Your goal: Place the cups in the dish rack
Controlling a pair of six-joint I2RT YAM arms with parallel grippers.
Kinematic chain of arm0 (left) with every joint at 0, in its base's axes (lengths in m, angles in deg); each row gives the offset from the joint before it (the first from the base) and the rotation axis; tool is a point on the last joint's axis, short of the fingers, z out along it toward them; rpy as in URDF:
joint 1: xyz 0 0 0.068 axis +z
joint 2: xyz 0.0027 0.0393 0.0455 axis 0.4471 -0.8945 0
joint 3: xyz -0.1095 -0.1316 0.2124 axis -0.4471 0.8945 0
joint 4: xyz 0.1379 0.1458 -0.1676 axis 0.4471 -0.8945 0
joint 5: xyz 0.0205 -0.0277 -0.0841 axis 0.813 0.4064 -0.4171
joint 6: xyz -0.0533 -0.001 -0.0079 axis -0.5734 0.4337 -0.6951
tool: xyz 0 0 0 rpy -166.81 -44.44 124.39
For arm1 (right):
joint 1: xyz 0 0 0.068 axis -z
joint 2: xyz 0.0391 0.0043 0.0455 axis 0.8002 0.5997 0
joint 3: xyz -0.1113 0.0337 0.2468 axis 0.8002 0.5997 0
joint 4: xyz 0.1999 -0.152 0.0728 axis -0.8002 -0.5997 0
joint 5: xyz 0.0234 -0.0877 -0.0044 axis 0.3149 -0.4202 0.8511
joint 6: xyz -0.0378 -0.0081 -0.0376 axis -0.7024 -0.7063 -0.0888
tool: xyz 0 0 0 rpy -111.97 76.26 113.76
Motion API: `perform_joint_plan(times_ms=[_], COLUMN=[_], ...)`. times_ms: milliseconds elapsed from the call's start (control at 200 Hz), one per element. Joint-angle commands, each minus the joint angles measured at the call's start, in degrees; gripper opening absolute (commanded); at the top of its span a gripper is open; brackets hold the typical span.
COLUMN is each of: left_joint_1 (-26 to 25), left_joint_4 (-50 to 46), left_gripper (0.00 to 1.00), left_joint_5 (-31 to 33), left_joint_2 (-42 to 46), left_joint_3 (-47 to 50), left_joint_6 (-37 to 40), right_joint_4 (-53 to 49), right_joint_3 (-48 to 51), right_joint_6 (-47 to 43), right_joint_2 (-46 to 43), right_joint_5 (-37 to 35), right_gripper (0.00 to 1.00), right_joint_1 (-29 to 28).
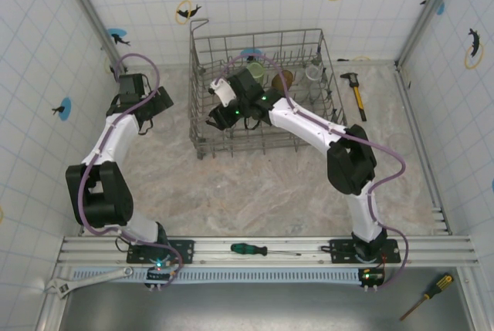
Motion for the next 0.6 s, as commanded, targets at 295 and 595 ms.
perform_joint_plan(times_ms=[295,595], left_joint_1=[0.4,0.42], left_joint_4=[-0.3,-0.34], left_gripper=[0.97,0.97], left_joint_5=[-1.36,-2.13], left_joint_2=[0.57,0.36], left_joint_3=[1.01,0.85], left_joint_6=[0.48,0.2], right_joint_4=[2.88,3.17], right_joint_3=[2.95,4.3], right_joint_6=[-0.78,-2.53], right_joint_2=[1.67,2.03], right_joint_5=[2.05,0.89], right_gripper=[0.44,0.44], right_joint_1=[-2.03,-3.39])
